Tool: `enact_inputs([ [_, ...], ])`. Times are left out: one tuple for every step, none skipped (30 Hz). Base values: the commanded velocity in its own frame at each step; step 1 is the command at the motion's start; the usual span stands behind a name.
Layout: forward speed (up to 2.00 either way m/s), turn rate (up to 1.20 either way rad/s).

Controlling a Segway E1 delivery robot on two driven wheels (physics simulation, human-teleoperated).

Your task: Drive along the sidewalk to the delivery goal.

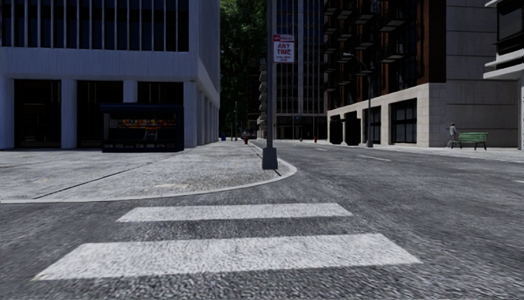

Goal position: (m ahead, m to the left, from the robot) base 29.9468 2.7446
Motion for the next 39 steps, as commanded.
enact_inputs([
  [2.00, 0.32],
  [2.00, 0.32],
  [2.00, 0.32],
  [2.00, 0.33],
  [2.00, 0.35],
  [2.00, 0.38],
  [2.00, 0.38],
  [2.00, 0.41],
  [2.00, 0.43],
  [2.00, 0.46],
  [2.00, 0.46],
  [2.00, 0.47],
  [2.00, 0.54],
  [2.00, 0.57],
  [2.00, 0.57],
  [2.00, 0.57],
  [2.00, 0.58],
  [2.00, 0.56],
  [2.00, 0.56],
  [2.00, 0.49],
  [2.00, 0.46],
  [2.00, 0.30],
  [2.00, 0.30],
  [2.00, 0.04],
  [2.00, 0.00],
  [2.00, 0.00],
  [2.00, 0.00],
  [2.00, 0.00],
  [2.00, 0.00],
  [2.00, 0.00],
  [2.00, 0.00],
  [2.00, 0.00],
  [2.00, 0.00],
  [2.00, 0.00],
  [2.00, 0.00],
  [2.00, 0.00],
  [2.00, 0.00],
  [2.00, 0.00],
  [2.00, 0.00],
])
